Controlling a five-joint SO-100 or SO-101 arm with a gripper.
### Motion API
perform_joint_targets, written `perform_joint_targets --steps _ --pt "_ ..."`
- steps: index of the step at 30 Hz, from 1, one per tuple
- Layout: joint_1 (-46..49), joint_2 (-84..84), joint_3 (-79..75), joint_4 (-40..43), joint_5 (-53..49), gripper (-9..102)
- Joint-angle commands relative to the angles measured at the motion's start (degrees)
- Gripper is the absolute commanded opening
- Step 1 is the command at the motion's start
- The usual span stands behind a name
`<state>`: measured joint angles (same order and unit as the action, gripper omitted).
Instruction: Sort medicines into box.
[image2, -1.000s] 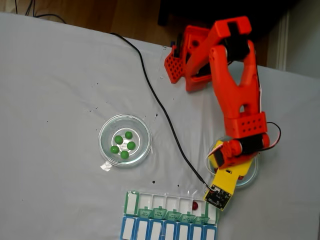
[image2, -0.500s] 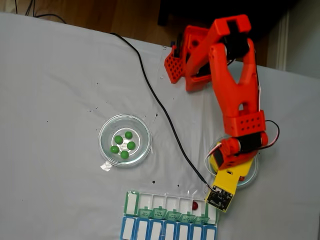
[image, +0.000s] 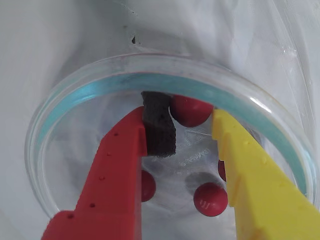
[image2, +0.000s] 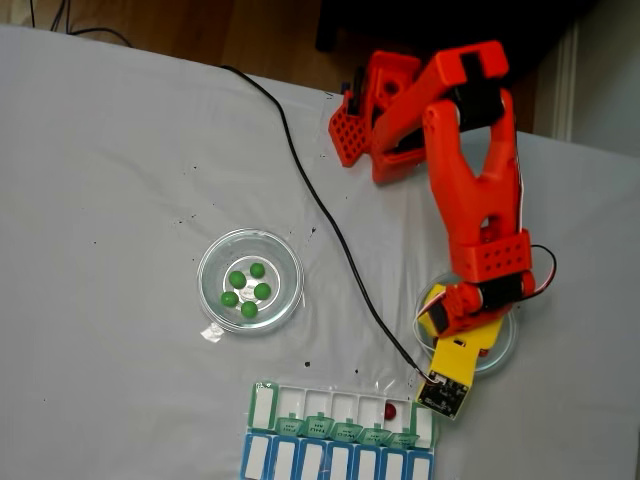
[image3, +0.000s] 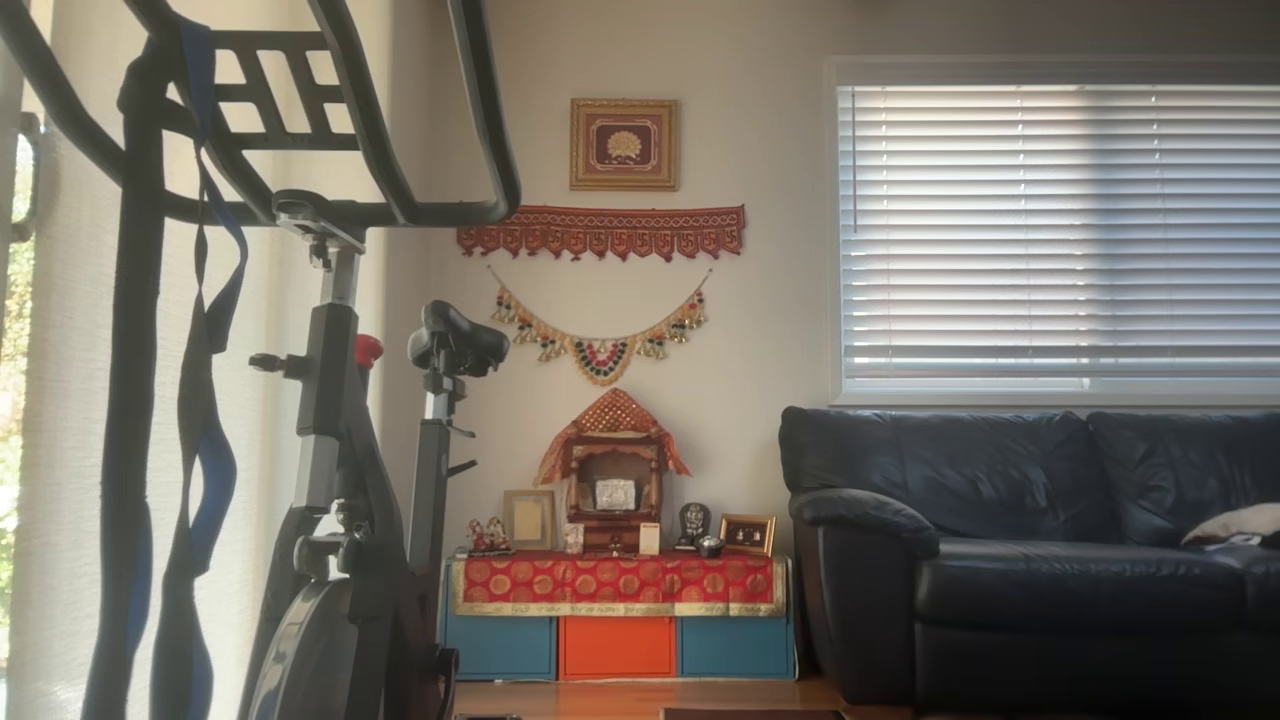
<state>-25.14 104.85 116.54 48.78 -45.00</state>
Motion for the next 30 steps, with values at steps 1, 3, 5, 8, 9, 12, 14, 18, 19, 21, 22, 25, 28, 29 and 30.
perform_joint_targets --steps 1,3,5,8,9,12,14,18,19,21,22,25,28,29,30 --pt "0.9 0.6 -2.0 -0.4 -0.4 15" --pt "1.0 0.6 -1.8 -1.2 -0.4 15" --pt "1.2 0.7 -1.4 -2.2 -0.7 15" --pt "1.7 0.9 -1.0 -3.3 -1.1 15" --pt "1.8 1.1 -0.7 -3.7 -1.4 15" --pt "2.0 2.0 0.3 -5.1 -1.7 14" --pt "2.0 2.5 0.5 -5.4 -2.0 13" --pt "2.2 3.9 1.2 -6.0 -2.6 9" --pt "2.2 4.0 1.5 -6.1 -2.8 8" --pt "2.2 4.0 1.8 -6.2 -3.0 6" --pt "2.1 4.0 2.1 -6.6 -3.0 2" --pt "2.0 4.5 2.5 -6.8 -3.3 1" --pt "1.8 5.4 3.1 -6.8 -3.1 1" --pt "1.6 5.6 3.3 -6.8 -2.9 1" --pt "1.5 5.7 3.3 -6.7 -2.9 1"
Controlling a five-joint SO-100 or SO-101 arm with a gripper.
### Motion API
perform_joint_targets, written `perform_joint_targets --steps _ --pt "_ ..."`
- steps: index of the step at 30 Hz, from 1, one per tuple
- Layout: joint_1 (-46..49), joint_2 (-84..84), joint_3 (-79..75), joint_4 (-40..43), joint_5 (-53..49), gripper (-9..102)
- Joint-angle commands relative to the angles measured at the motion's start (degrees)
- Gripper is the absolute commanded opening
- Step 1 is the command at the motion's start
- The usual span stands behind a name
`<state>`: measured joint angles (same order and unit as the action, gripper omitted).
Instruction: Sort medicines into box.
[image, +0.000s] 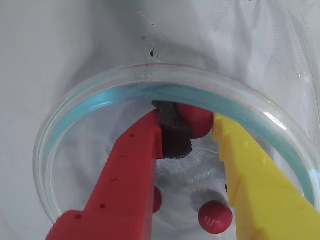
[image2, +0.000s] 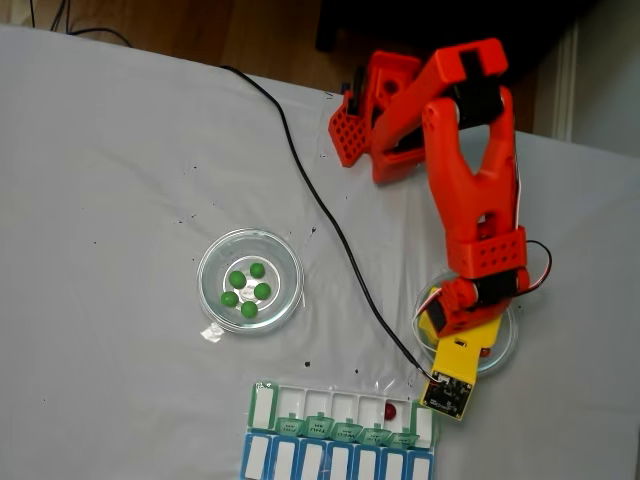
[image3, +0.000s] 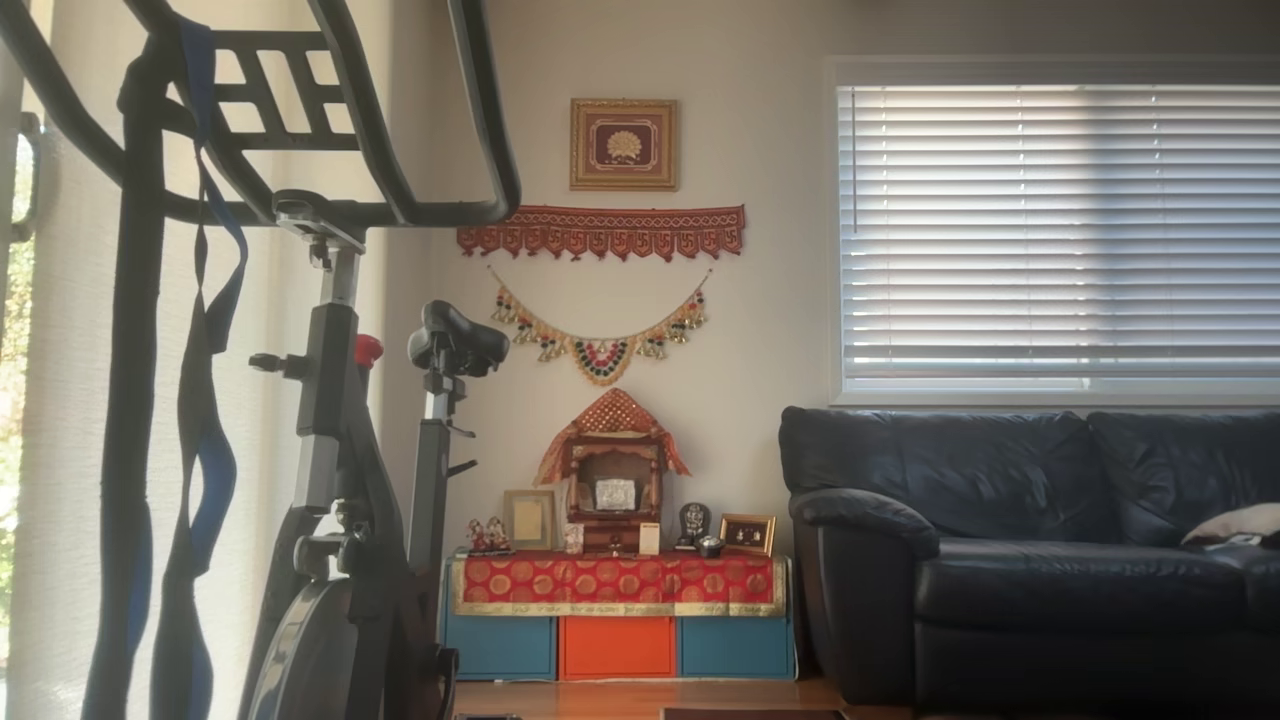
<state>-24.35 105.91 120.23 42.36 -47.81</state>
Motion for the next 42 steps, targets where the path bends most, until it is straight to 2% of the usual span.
perform_joint_targets --steps 1,5,11,24,35,42 --pt "0.7 4.8 -0.4 -0.3 -0.1 1" --pt "0.4 5.8 -0.8 1.0 0.4 1" --pt "-0.8 5.6 -7.1 9.5 3.3 1" --pt "-1.8 9.2 -12.2 17.4 5.0 0" --pt "-5.9 11.2 -27.6 35.1 11.0 0" --pt "-4.1 11.6 -33.0 36.0 16.5 1"
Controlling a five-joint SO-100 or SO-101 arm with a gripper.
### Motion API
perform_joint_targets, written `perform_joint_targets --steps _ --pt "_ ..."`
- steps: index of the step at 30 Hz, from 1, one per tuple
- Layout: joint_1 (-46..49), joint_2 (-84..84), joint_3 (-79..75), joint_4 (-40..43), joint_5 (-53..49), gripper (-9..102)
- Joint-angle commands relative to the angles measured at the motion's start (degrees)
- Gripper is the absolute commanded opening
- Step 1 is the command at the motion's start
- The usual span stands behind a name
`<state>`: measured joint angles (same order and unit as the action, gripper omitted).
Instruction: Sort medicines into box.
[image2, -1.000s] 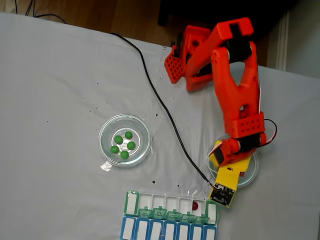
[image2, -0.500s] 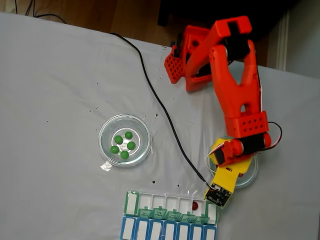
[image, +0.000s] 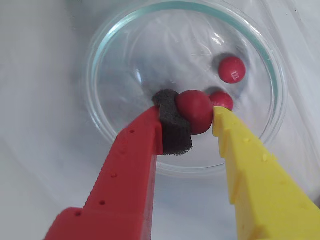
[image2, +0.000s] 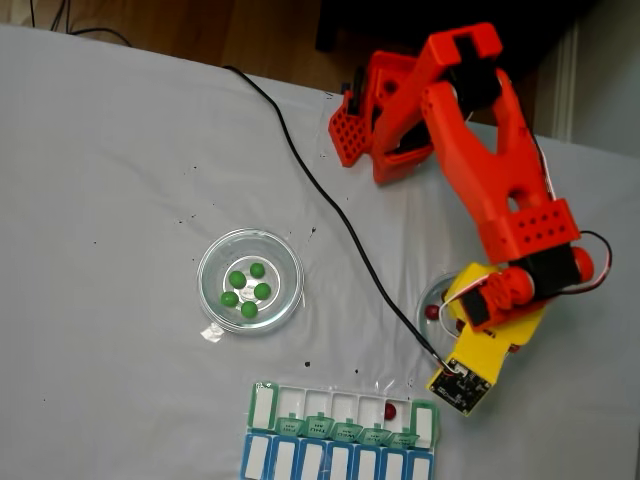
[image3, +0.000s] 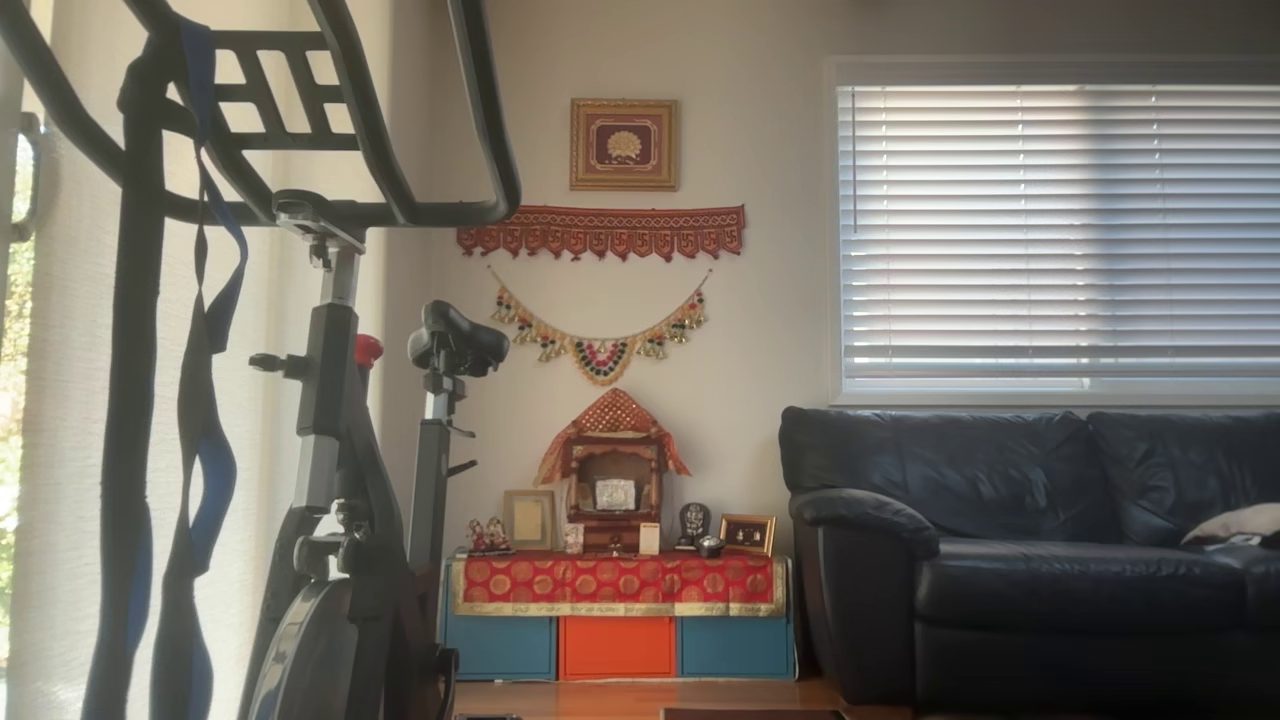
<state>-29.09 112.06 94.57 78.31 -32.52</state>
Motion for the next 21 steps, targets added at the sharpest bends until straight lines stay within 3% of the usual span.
perform_joint_targets --steps 1,12,21 --pt "1.6 4.4 -8.7 0.4 1.4 1" --pt "12.0 -5.2 -20.7 3.6 2.6 1" --pt "16.4 -6.8 -19.8 3.3 10.8 1"
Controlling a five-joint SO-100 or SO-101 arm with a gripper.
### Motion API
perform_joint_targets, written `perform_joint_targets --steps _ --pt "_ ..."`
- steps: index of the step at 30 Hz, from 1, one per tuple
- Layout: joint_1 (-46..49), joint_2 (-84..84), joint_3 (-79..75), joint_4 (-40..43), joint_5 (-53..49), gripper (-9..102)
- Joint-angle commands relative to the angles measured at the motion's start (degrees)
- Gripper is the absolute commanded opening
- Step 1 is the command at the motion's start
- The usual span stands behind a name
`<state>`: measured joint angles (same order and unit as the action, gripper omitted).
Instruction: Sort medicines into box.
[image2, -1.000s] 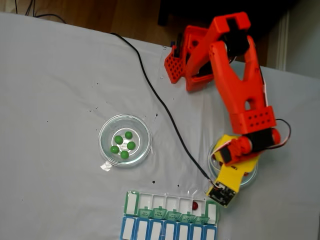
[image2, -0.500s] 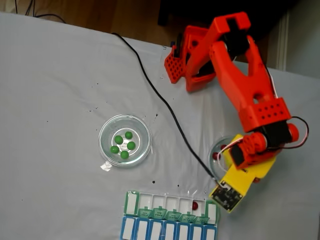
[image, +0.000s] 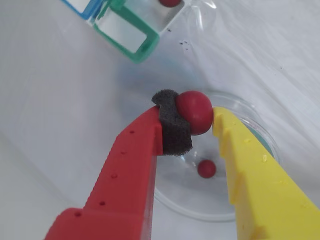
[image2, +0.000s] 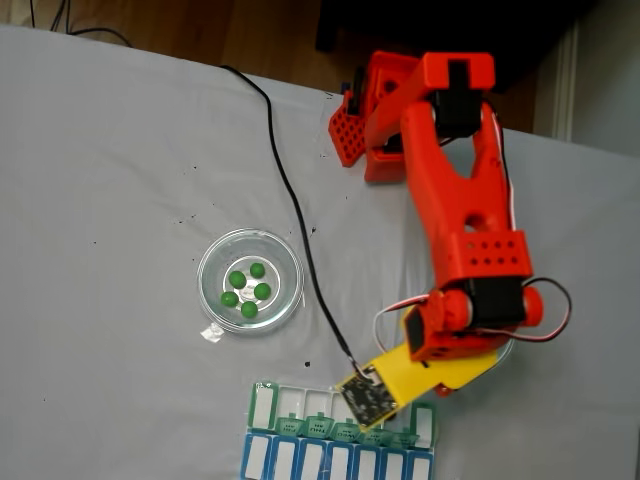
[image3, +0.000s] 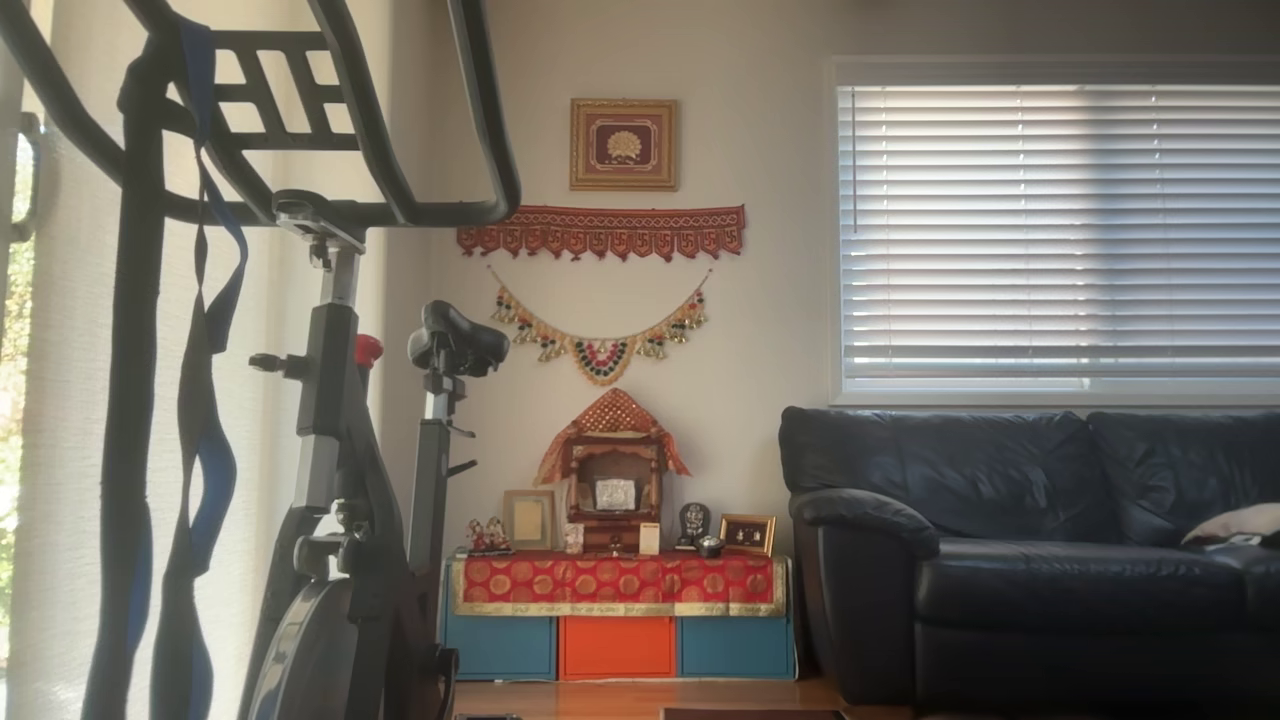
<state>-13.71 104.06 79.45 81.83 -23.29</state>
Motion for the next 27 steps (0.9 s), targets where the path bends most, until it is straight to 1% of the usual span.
perform_joint_targets --steps 1,10,17,27 --pt "1.6 1.1 -4.0 -0.7 2.5 1" --pt "5.4 -3.9 -4.7 -3.6 10.5 1" --pt "7.2 -9.8 -7.3 -7.1 13.4 1" --pt "7.5 -12.7 -11.3 -7.5 15.7 1"
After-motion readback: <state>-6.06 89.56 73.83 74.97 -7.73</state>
